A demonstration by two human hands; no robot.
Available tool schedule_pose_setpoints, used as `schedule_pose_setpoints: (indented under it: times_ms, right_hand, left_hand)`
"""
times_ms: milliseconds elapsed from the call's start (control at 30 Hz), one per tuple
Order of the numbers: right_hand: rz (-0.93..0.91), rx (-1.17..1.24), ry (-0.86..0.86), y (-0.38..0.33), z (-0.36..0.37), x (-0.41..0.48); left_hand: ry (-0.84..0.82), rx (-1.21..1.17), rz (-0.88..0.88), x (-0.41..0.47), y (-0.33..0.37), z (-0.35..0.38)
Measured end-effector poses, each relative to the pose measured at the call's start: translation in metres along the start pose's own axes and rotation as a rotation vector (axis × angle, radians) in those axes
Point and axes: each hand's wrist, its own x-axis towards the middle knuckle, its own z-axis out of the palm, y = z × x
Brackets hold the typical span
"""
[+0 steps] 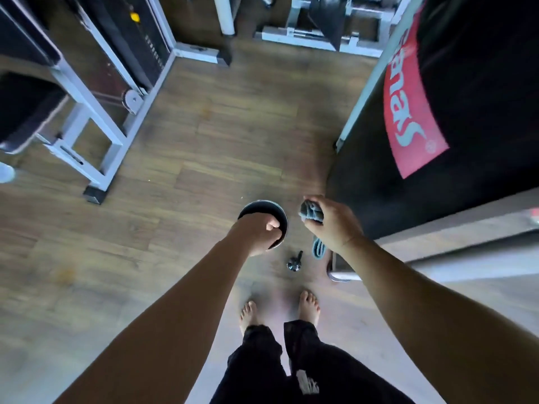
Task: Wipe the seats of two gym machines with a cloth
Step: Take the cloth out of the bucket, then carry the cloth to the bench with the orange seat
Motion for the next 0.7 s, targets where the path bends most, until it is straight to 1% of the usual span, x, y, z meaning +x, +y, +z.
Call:
schedule_pose_setpoints:
  times_ms: [67,133,233,333,500,700]
  right_hand:
    - [0.018,0.006,0.047,-0.012,-0.019,-0.026]
    - [0.026,0.016,0.117,-0.023,-0.032,-0.055]
    - [0.048,0.008,0.236,-0.036,-0.045,-0.101]
    - [0.14,0.021,0.334,-0.044,-0.055,-0.148]
    - [0.293,0.077,0.455,-0.042,-0.079,-0.238]
    - [0.441,0.147,0.638,0.0,-0.127,-0.362]
  left_hand:
    - [0.083,0.171,0.083,-0.026,0.012,-0.009]
    - [0.131,0.31,0.168,-0.049,0.023,-0.014]
    - [0.186,0.44,0.295,-0.078,0.035,-0.012]
    - [0.224,0.555,0.414,-0.104,0.044,-0.002]
    - [0.236,0.622,0.566,-0.153,0.077,0.03]
    - [0.182,0.758,0.775,-0.208,0.148,0.111]
